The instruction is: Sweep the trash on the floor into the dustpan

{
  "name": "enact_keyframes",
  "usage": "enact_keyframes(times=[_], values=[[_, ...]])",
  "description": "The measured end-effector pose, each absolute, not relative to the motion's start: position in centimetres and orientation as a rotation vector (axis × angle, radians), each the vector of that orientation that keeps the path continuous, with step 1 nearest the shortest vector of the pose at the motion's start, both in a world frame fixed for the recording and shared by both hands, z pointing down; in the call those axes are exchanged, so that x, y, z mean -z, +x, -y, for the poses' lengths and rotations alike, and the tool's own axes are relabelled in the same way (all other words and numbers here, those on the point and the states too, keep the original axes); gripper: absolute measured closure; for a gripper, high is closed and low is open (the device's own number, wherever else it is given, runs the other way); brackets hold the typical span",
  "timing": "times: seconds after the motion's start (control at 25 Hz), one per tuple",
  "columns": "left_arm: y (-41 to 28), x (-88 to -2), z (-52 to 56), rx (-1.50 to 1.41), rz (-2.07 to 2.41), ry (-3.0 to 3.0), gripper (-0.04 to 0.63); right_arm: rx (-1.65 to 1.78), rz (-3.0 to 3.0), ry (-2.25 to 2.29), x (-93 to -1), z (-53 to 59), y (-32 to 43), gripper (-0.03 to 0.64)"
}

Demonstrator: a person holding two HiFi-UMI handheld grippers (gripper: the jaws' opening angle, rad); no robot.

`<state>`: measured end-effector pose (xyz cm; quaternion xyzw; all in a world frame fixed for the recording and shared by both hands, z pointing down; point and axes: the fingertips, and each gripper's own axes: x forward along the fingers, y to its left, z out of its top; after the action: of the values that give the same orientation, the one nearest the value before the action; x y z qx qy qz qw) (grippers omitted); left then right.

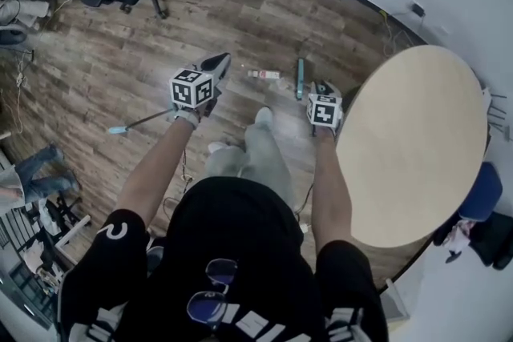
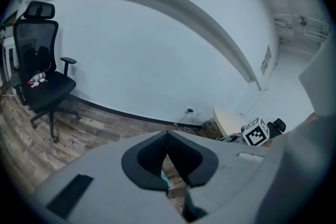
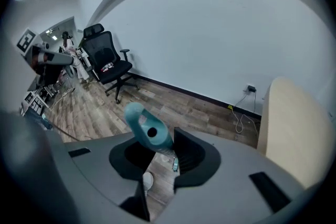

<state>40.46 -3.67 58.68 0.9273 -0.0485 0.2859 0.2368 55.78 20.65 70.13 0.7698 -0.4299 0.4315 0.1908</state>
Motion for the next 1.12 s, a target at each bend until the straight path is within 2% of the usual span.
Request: enact_keyframes(times=[0.2,0.52,0.8,1.12], values=[[40.8,-60.7,3.0,-0.815,0.122,2.511,0.598,-1.245,1.270,2.118,-72.6,-21.4,53.1,0.528],[37.0,-62.5,3.6,-0.781,0.177,2.466,0.598,-1.241,1.307,2.088,-74.1,-21.0,49.4,0.525],[29.0,-62.9,5.2,-0.742,0.214,2.459,0.598,-1.186,1.271,2.159,-74.8,-18.2,45.3,0.525],[16.6,-63.9,8.9,-0.734,0.338,2.438,0.598,-1.064,1.344,2.148,-75.9,-13.5,37.8,0.522]])
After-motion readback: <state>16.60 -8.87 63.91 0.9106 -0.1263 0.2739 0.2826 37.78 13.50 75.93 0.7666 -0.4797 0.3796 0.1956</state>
